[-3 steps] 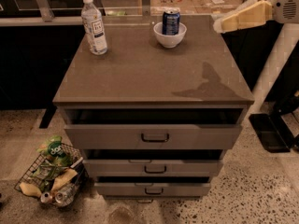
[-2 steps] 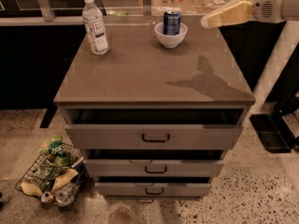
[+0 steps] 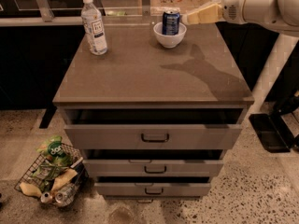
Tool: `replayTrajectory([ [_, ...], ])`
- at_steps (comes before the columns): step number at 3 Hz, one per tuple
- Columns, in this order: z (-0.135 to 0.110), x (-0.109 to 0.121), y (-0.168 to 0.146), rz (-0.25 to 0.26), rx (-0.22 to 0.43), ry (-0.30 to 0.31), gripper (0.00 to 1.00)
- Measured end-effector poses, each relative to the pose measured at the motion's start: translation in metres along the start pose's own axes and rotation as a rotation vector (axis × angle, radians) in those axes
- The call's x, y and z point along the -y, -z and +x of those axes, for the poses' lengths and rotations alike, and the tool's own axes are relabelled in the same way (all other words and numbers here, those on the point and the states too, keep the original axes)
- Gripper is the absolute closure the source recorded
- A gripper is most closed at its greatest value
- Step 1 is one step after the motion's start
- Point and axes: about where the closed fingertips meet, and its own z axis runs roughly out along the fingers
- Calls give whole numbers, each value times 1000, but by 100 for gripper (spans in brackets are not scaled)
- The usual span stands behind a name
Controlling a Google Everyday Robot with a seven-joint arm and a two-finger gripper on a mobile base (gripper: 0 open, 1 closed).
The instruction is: Pick pepsi can from white bowl and place on counter
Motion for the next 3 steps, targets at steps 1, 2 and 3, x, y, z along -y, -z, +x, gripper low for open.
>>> replayTrajectory([
  [1,17,-6,-47,-65,14,-70,0],
  [2,35,-15,-92,-135,67,-142,0],
  [3,43,-15,-114,-150,108,-174,0],
])
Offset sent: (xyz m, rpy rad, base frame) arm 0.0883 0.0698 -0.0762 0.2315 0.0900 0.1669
